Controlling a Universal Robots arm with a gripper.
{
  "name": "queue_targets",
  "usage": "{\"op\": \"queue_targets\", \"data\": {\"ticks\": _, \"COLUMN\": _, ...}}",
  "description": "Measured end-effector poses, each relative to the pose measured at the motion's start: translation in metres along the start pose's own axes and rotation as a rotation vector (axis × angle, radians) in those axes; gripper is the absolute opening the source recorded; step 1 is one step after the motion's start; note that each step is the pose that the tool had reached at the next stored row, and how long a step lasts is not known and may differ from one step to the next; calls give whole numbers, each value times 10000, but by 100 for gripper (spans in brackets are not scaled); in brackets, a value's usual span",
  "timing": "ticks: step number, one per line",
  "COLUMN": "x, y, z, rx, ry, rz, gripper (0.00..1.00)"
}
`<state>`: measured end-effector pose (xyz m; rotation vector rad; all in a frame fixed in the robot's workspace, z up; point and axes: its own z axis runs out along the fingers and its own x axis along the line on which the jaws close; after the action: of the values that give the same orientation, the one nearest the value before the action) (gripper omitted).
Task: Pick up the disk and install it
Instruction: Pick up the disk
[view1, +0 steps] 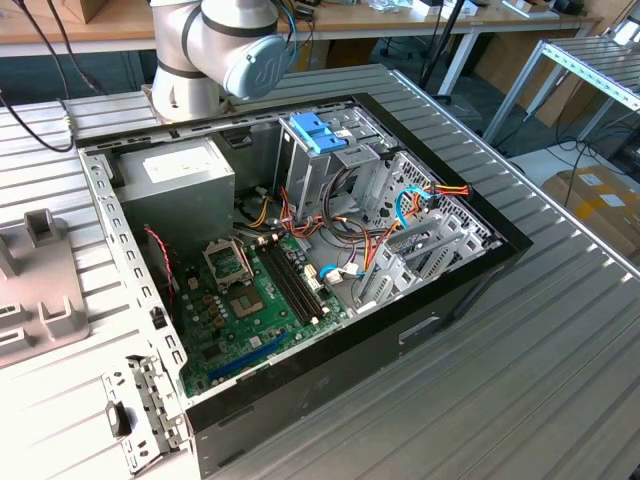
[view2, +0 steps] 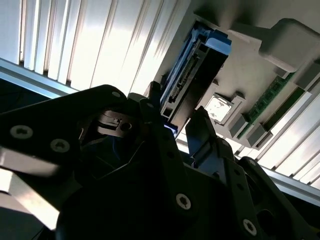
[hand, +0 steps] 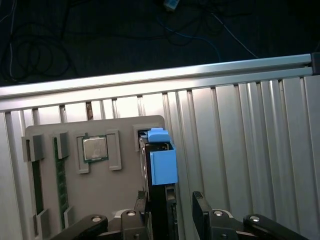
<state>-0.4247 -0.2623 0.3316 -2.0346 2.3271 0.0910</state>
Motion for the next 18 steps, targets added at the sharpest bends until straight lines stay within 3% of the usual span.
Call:
{"op": "queue_targets", "data": {"ticks": 5, "x": -26, "y": 9, "z": 33, "rx": -4, "ry": -65, "rz": 0, "gripper": 48}}
{"op": "queue_targets", "data": {"ticks": 8, "x": -25, "y": 40, "z": 43, "rx": -8, "ry": -73, "rz": -1, "gripper": 48}}
{"op": "queue_targets", "data": {"ticks": 15, "x": 38, "y": 71, "z": 39, "rx": 11, "ry": 75, "rz": -25, "gripper": 48}}
{"op": "queue_targets", "data": {"ticks": 18, "x": 79, "y": 72, "z": 38, "rx": 24, "ry": 174, "rz": -30, "gripper": 48}}
